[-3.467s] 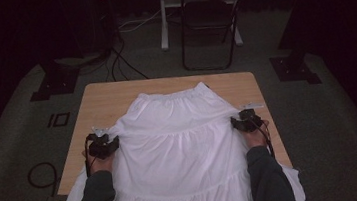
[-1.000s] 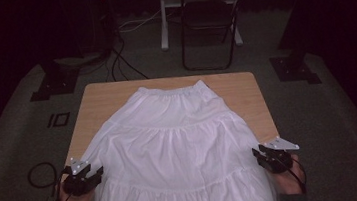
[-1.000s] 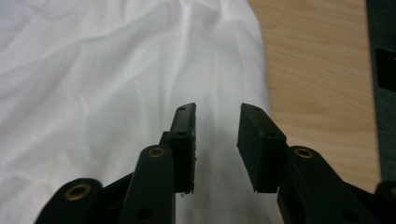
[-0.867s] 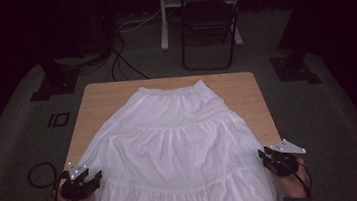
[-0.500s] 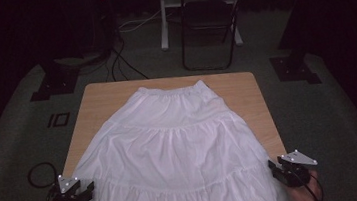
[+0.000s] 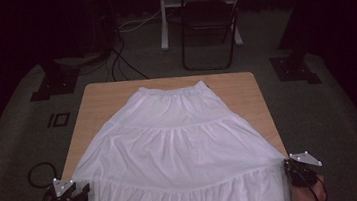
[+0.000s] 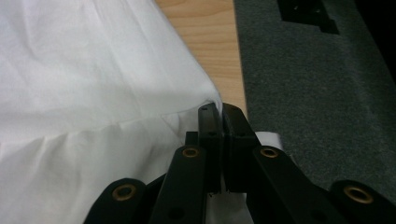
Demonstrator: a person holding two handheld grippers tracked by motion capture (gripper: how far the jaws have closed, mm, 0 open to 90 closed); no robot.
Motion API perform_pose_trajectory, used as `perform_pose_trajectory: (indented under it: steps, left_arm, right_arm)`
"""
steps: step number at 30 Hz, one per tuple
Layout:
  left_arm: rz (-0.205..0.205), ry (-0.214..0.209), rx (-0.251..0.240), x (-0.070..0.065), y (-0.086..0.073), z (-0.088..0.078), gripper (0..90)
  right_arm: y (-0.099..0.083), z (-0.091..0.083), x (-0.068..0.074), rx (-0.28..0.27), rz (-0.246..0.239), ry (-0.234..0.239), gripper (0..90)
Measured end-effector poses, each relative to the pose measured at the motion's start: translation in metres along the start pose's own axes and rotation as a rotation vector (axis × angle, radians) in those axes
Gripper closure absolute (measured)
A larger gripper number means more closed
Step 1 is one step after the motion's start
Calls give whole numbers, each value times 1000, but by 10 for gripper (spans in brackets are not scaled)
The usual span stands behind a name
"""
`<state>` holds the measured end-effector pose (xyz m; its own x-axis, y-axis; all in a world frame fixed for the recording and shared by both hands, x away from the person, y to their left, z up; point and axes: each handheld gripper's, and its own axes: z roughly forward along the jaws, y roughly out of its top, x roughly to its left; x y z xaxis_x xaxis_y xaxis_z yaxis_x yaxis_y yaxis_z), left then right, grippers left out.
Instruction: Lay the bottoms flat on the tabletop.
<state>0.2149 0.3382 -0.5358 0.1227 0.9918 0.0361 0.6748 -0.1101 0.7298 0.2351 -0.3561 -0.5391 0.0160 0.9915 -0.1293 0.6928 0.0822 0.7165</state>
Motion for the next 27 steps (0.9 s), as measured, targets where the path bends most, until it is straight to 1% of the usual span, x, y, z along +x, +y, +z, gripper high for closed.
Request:
perform_pose_trajectory:
  steps: [1,2,3,4,5,6,7,9,10,11,12,13,14,16,18,20,21,23,24,25,26,27]
  left_arm:
    - [-4,7,-4,2,0,-2,484]
    - [-17,17,-15,5,-1,-4,484]
    - [-26,24,-20,8,-1,-6,484]
    - [-32,29,-16,10,-2,-7,483]
    - [-27,34,-5,11,-3,-7,480]
    - [-26,32,1,12,-4,-6,478]
    - [-29,30,5,12,-5,-6,472]
    - [-28,32,12,12,-8,-6,461]
    - [-33,34,9,13,-9,-7,454]
    - [-44,33,3,14,-10,-10,453]
    - [-44,33,3,14,-10,-10,446]
    - [-71,30,-20,18,-12,-16,446]
    - [-74,32,-24,19,-13,-17,441]
    - [-79,29,-24,21,-16,-20,437]
    - [-73,24,-2,21,-19,-19,437]
    - [-64,9,20,20,-22,-16,437]
    - [-62,8,33,20,-23,-15,437]
    - [-53,17,35,18,-22,-14,427]
    - [-42,39,45,17,-21,-14,446]
    - [-26,59,49,16,-20,-14,520]
    - [-7,73,54,15,-20,-15,647]
    - [-15,57,71,16,-19,-14,771]
  right_arm:
    - [0,0,1,5,-3,9,867]
    - [0,0,1,5,-9,21,828]
    - [0,-1,3,-8,-19,43,755]
    - [-1,-2,4,-26,-37,70,688]
    - [-1,-5,8,-51,-66,95,642]
    - [-2,-8,10,-64,-87,109,601]
    - [-2,-10,13,-74,-108,120,572]
    - [-3,-14,17,-88,-129,136,529]
    - [-4,-16,19,-93,-140,148,514]
    - [-4,-17,20,-93,-145,153,507]
    - [-4,-17,20,-93,-145,153,507]
    - [-5,-18,21,-91,-148,157,503]
    - [-7,-19,21,-90,-149,164,503]
    - [-8,-21,21,-87,-146,164,505]
    - [-10,-22,19,-78,-142,165,510]
    - [-12,-23,19,-71,-141,168,511]
    - [-14,-23,19,-62,-138,170,508]
    - [-17,-23,19,-49,-139,175,500]
    - [-18,-22,18,-36,-136,175,498]
    - [-19,-20,18,-25,-135,174,503]
    - [-19,-17,17,-8,-123,176,540]
    - [-19,-16,15,-2,-109,178,598]
